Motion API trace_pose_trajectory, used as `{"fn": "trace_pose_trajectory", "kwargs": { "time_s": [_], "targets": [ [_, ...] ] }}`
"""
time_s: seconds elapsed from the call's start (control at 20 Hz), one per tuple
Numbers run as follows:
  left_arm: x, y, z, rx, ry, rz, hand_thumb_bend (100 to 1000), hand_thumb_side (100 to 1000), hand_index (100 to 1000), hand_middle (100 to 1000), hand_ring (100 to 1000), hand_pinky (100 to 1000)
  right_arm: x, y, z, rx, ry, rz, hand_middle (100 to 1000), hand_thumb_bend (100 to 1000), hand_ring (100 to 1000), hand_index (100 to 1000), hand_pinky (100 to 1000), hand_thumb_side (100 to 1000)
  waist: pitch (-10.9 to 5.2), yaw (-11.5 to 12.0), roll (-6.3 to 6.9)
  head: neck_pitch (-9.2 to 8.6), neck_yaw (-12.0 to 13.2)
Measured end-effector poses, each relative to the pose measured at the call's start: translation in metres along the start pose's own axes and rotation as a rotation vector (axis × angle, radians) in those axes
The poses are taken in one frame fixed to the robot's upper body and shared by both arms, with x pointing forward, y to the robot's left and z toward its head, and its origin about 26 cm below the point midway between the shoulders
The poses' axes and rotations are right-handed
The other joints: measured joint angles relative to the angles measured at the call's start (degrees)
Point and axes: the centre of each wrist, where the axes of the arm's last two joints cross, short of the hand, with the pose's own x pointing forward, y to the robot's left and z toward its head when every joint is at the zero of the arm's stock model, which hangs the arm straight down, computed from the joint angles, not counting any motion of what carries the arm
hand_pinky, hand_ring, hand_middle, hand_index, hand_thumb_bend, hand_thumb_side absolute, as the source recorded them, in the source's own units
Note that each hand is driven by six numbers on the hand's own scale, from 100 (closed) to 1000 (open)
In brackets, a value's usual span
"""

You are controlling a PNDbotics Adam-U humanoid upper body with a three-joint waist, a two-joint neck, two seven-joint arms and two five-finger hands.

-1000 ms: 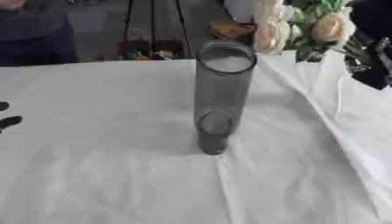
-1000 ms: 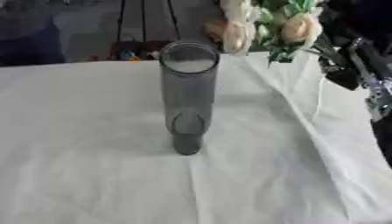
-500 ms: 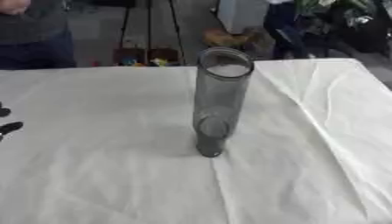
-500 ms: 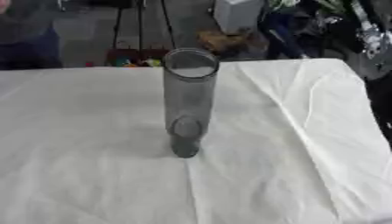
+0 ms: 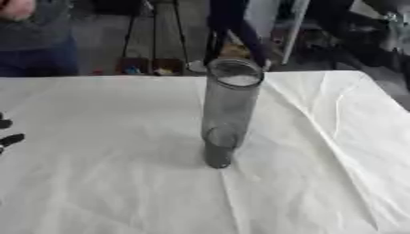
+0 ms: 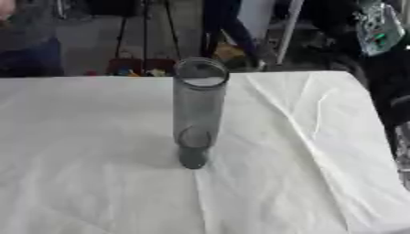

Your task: Arrange flowers into the vase.

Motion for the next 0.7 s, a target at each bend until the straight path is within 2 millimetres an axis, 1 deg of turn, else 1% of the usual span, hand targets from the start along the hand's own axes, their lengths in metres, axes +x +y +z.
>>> {"fn": "trace_pose_trajectory", "kwargs": {
  "time_s": [0.3, 0.7],
  "targets": [
    [-0.003, 0.001, 0.003, 0.001, 0.012, 0.000, 968, 783, 790, 644, 932, 707, 0.031, 0.019, -0.034, -0.009, -0.057, -0.182, 100, 100, 100, 170, 100, 796, -0.68, 0.70, -0.39, -0.02, -0.36],
    [-0.004, 0.000, 0.004, -0.006, 0.015, 0.006, 968, 783, 790, 645, 931, 707, 0.067, 0.039, -0.063, 0.021, -0.119, -0.450, 100, 100, 100, 178, 100, 839, -1.01, 1.25, -0.41, -0.02, -0.85]
  ]
}}
